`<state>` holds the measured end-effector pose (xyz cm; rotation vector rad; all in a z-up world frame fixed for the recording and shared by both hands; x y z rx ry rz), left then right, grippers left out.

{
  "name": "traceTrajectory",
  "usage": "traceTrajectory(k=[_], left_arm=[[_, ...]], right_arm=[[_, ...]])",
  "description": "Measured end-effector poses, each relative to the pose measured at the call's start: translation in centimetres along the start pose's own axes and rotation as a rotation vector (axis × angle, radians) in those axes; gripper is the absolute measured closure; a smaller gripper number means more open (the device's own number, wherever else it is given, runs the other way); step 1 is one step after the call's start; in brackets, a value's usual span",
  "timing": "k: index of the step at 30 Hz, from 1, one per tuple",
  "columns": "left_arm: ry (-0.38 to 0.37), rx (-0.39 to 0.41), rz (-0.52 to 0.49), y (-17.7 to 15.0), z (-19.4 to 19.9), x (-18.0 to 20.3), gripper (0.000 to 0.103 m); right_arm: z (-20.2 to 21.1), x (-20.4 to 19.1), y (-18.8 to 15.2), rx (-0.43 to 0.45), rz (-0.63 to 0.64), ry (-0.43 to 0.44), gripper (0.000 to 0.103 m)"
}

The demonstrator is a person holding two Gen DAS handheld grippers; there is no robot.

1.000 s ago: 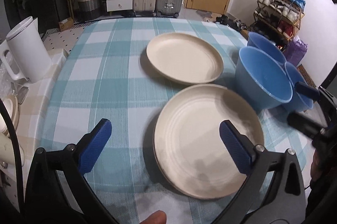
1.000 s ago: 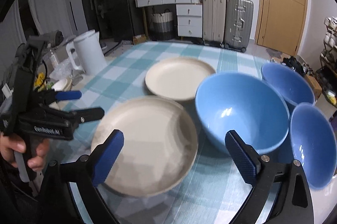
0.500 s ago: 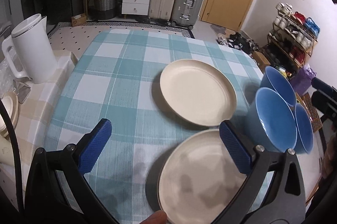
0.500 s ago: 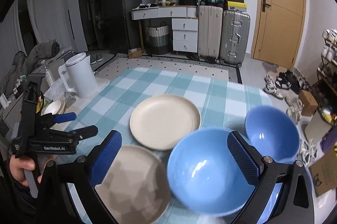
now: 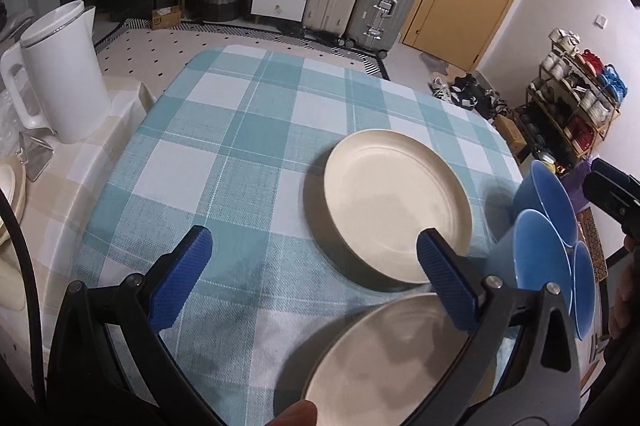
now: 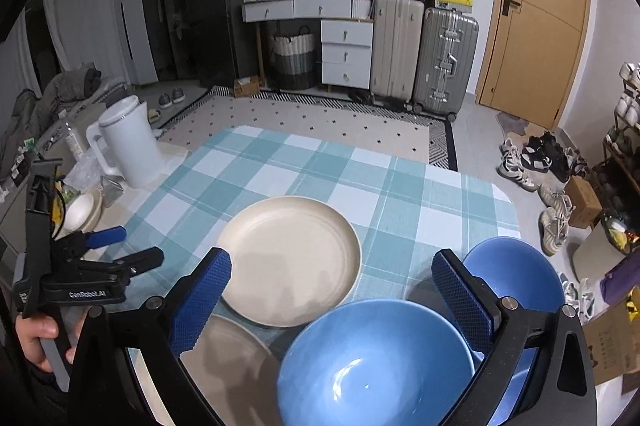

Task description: Organize plates and bowls

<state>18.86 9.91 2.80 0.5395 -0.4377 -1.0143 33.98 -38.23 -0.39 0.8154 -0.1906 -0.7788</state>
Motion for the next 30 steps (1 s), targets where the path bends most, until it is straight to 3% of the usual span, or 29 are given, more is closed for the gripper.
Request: traceTrajectory(k=[30], left_arm=[[0.022,-0.163,0.004,1.4,-10.2,0.5,0.001]], right_arm=[[-11.7,5.5,1.0,-0.275,-0.086,-0.065,0.001]])
Point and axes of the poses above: each gripper's, at about its wrist camera, not at the fingertips, and z roughly against the way its jaws point, x to its right, y to its top, the point moved 1 cm from there along -z, roughly the way its jaws point, and after that the axes turned 11 degrees about y, right-handed, at the moved point
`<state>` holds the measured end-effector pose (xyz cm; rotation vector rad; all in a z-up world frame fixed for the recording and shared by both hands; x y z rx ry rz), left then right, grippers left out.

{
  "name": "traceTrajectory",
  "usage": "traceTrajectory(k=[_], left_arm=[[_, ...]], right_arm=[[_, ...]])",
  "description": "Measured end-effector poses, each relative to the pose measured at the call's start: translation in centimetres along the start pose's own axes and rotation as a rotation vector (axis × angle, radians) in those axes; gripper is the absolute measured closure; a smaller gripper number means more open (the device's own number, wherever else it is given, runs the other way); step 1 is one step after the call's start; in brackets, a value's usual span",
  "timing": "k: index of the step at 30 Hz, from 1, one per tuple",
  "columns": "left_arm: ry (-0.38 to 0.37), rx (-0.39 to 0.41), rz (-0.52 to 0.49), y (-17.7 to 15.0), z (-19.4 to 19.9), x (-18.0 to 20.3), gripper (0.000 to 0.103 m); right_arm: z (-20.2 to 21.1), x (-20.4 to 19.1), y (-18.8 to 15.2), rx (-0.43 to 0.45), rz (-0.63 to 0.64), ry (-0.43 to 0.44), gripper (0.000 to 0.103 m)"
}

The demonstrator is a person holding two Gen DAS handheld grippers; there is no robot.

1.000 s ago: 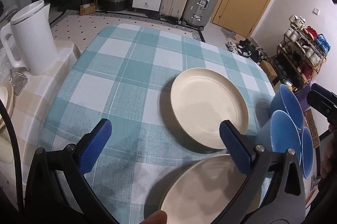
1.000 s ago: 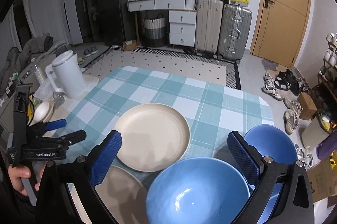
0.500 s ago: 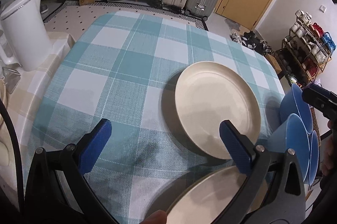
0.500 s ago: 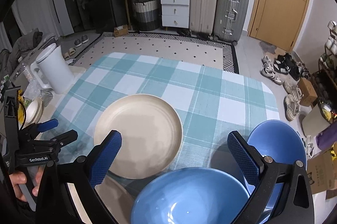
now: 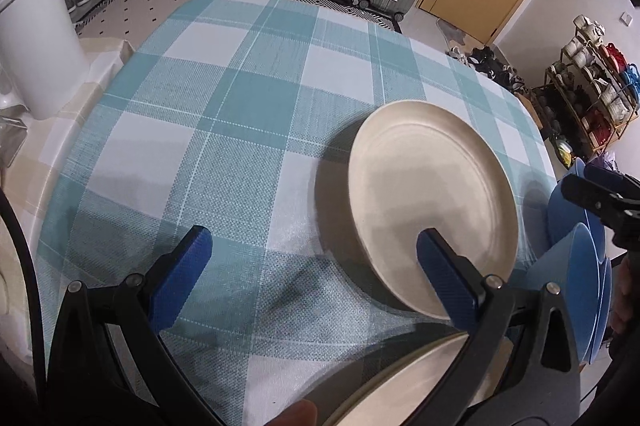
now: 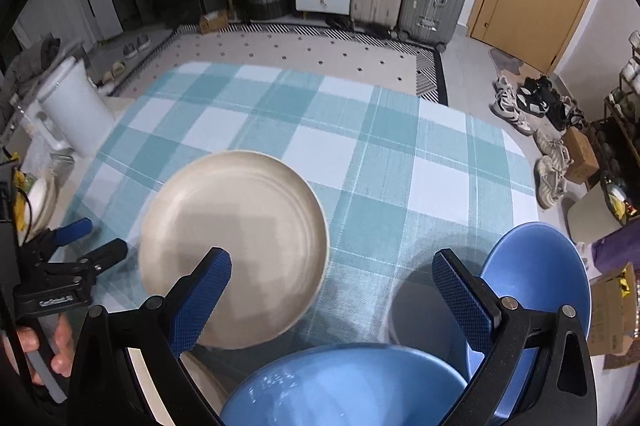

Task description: Organize plates and bowls

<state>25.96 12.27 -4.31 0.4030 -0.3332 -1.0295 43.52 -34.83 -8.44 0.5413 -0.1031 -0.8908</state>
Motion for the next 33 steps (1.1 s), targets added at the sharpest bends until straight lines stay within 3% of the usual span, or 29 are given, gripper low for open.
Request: traceTrajectory(k=[23,33], left_arm=[[-0.004,-0.098,0.012,-0.2,-3.9,0.4,0.001],[-0.017,-0.082,0.005,-0.3,-3.8,0.3,0.004]], right_arm=[[-6.0,1.6,0.8,-0.163,-0.011,0.023,0.002],[-7.7,1.5,0.7,-0.204,-0.001,0.048,0.028]])
Point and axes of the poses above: each gripper's, at about its wrist camera, not at the fingertips, and z roughly against the way its jaws point, x to its right, y to its top, the point moved 1 cm from there along -z, roughly the way its jaws point, and after that the axes turned 11 degrees about y, right-handed, at the moved point
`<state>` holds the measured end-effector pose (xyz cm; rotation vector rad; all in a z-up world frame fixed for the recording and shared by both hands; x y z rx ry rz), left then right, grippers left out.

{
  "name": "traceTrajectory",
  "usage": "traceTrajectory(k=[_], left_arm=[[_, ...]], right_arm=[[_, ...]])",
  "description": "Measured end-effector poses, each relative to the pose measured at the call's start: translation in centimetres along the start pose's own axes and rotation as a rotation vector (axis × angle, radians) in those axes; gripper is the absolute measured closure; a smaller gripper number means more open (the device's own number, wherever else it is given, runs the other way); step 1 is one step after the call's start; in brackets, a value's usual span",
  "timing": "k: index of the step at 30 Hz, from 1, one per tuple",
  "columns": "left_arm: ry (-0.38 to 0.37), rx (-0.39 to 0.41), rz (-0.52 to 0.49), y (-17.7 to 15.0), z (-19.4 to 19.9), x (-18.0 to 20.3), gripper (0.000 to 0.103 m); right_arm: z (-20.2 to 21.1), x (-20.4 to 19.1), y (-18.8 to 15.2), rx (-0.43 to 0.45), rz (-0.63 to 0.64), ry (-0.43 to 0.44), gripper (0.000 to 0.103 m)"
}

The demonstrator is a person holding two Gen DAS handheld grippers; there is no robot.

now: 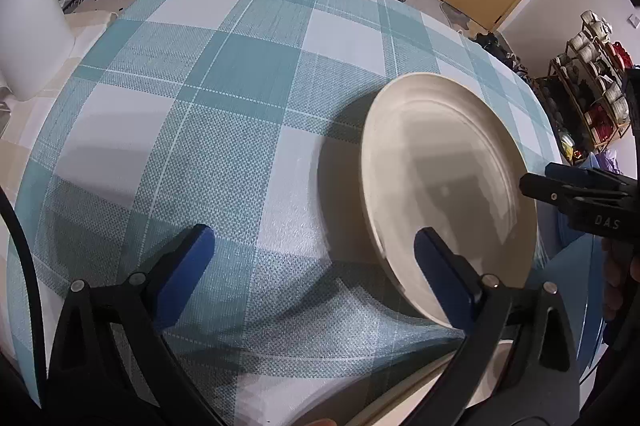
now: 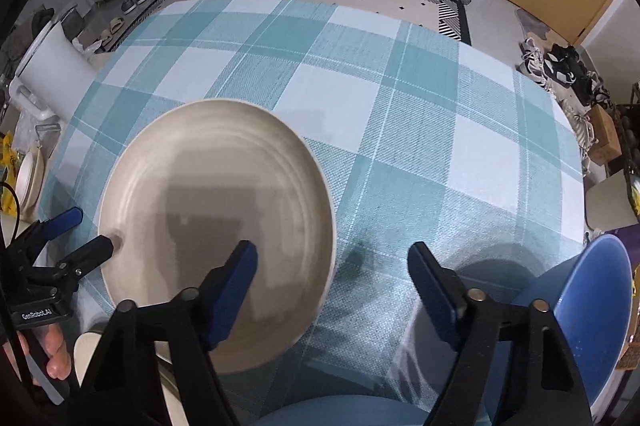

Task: Organize plates and bowls
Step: 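Close the left gripper on the cream plate's rim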

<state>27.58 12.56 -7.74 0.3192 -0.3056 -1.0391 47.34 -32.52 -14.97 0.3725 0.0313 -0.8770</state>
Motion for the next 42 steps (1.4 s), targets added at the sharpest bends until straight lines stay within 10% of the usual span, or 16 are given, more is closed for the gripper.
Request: traceTrajectory(k=[23,42], left_arm=[[-0.068,0.035,0.008,-0.3,0.7,-0.3,0.056],[-0.092,0.032,-0.015,-0.6,0.6,0.3,0.076]], right_arm=[[-2.3,-1.6,-0.6,-0.032,0.071,-0.041,0.077],[-2.6,-2.5,-0.9,-0.030,0.112,-0.037,0.080]])
Point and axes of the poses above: each gripper's, at about its wrist camera, not at the fingertips, and z roughly against the way its jaws point, x to its right, y to its top, the point moved 1 cm from there along -z, roughly the way its jaws point, and after that the axes turned 11 degrees about y, right-handed, at the moved point
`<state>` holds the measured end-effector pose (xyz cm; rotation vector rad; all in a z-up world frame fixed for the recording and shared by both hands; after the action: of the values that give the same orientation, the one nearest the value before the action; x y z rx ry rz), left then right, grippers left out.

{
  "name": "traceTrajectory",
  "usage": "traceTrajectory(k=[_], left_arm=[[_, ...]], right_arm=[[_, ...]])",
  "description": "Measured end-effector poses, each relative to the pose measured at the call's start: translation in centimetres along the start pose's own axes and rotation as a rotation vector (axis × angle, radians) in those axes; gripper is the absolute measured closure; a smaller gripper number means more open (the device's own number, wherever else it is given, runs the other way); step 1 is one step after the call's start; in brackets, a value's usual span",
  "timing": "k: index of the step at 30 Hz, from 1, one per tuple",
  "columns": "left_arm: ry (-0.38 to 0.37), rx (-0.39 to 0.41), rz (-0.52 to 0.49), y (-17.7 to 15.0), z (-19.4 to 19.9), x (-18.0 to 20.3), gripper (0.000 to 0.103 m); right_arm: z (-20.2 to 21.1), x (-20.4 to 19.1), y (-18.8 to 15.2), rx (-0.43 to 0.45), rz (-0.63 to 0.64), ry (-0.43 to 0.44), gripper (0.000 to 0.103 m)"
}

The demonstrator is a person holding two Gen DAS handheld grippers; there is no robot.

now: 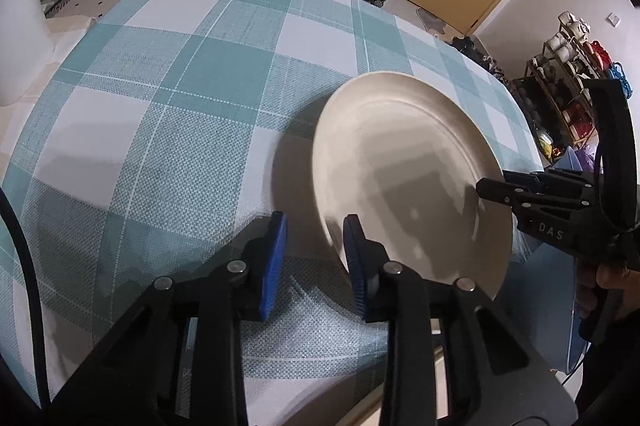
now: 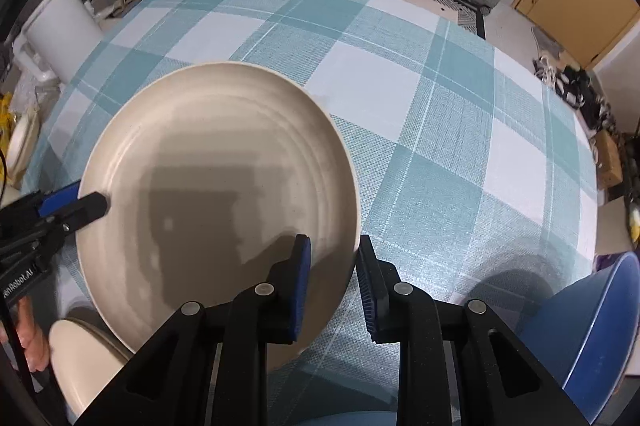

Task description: Organize plates and bowls

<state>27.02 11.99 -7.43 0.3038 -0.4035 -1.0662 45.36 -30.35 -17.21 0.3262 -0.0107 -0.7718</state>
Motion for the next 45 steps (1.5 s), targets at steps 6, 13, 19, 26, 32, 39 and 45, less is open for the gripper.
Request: traceTrajectory(k=[6,13,19,26,32,39,45], left_arm=[[0.005,-0.006,0.013,0.0,0.1,-0.1,0.076],[0.017,0.002,0.025,-0.1,0.8,-1.0,0.075],[0.023,-0.003,0.029,-0.8,1.4,-1.8,0.068],[0.021,-0.006,0.056,-1.1,1.5,-3.0,0.052],[-0.009,-0.016,0.003,-1.5,1.3,-1.6,0.071],[-0.031,-0.004,-0.041,-1.9,1.7,0.0,0.083],[-0.009,0.000,-0.045,-1.9,1.9,0.5,0.083]], right_arm=[[0.1,0.4,0.0,-0.003,-0.018,0.020,0.079],[0.0,0.6,0.0,-0.002,-0.017,0.039,0.079],[0.1,0.5,0.1,0.002,-0.023,0.051,0.079],[-0.1,0.5,0.1,0.002,-0.026,0.066,0.078],[0.0,0.3,0.0,0.016,-0.017,0.074,0.078],[0.6,-0.4,0.0,0.035,-0.004,0.087,0.079],[0.7,-0.5,-0.2,0.047,-0.015,0.084,0.079]])
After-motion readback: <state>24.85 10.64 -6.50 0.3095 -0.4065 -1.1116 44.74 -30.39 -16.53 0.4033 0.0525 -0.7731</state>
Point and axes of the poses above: each gripper's, at about its wrist camera, not at the fingertips, and z roughly against the way its jaws point, x to its right, y to its top, the point moved 1 cm from there along -z, roughly the way its jaws point, and after that the axes turned 11 degrees about y, right-handed, at the moved point
